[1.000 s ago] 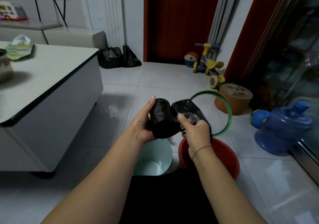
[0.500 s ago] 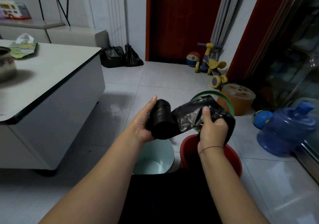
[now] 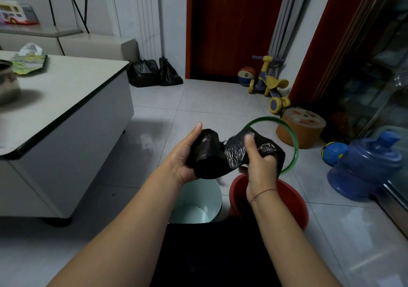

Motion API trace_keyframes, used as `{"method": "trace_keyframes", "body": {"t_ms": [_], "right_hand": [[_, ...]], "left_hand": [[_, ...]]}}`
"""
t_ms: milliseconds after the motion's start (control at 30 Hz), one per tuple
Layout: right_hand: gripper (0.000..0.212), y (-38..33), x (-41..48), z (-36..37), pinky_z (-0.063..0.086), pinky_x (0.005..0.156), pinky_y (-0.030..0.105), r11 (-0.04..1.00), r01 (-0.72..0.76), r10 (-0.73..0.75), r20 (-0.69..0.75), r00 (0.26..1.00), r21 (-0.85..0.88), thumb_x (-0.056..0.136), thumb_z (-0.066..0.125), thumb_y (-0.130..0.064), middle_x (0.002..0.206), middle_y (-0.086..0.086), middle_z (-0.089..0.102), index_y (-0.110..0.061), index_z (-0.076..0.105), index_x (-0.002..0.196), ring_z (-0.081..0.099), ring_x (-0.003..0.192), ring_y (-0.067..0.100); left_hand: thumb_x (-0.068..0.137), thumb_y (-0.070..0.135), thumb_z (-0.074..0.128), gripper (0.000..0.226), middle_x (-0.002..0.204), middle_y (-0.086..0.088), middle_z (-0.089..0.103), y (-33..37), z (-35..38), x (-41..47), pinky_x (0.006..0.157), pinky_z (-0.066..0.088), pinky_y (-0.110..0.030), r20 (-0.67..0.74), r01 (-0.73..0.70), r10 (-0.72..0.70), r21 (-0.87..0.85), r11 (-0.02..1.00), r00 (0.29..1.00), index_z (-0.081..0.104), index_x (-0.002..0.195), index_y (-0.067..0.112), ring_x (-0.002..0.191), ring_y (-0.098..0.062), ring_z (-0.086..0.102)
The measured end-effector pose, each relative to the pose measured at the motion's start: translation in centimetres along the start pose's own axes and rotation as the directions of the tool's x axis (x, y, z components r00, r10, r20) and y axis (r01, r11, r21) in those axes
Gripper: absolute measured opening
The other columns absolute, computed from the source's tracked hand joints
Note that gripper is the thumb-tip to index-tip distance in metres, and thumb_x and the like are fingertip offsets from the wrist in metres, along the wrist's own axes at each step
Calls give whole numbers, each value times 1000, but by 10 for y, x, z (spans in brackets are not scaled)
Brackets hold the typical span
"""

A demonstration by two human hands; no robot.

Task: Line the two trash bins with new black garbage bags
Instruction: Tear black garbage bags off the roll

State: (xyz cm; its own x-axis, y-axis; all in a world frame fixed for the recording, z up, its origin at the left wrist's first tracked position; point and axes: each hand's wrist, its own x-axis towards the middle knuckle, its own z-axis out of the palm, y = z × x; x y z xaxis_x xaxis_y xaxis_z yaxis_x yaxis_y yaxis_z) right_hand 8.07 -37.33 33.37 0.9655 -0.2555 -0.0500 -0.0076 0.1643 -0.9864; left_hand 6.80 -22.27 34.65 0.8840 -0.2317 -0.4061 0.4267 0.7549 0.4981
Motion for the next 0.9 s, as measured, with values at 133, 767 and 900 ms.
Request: {"method": "trace_keyframes", "body": {"t_ms": [133, 767, 900], "right_hand": [[29, 7, -1, 4, 45, 53, 28, 1000, 4, -2, 62, 998, -29, 78, 74, -33, 69, 5, 65, -8, 63, 71, 60, 61, 20], [24, -4, 1, -3, 57, 81, 35, 969, 11, 3, -55, 998, 248, 84, 70, -21, 100, 13, 72, -3, 69, 100, 70, 92, 25], [17, 0, -1, -2, 55, 54, 24, 965, -165, 122, 208, 971, 205, 77, 76, -24, 77, 5, 76, -9, 71, 84, 73, 70, 17]], "left_hand": [[61, 40, 83, 68, 112, -19, 66, 0, 0, 0, 100, 44, -51, 4, 20, -20, -6, 1000, 1000, 62, 115, 4, 103, -35, 63], [58, 32, 83, 60, 100, -17, 67, 0, 1, -3, 102, 43, -51, 47, -57, 51, 118, 991, 998, 63, 108, 4, 95, -32, 64], [61, 29, 80, 47, 98, -16, 70, -1, 3, -5, 90, 52, -44, 77, -85, 69, 237, 968, 995, 66, 100, 7, 89, -31, 68]]}}
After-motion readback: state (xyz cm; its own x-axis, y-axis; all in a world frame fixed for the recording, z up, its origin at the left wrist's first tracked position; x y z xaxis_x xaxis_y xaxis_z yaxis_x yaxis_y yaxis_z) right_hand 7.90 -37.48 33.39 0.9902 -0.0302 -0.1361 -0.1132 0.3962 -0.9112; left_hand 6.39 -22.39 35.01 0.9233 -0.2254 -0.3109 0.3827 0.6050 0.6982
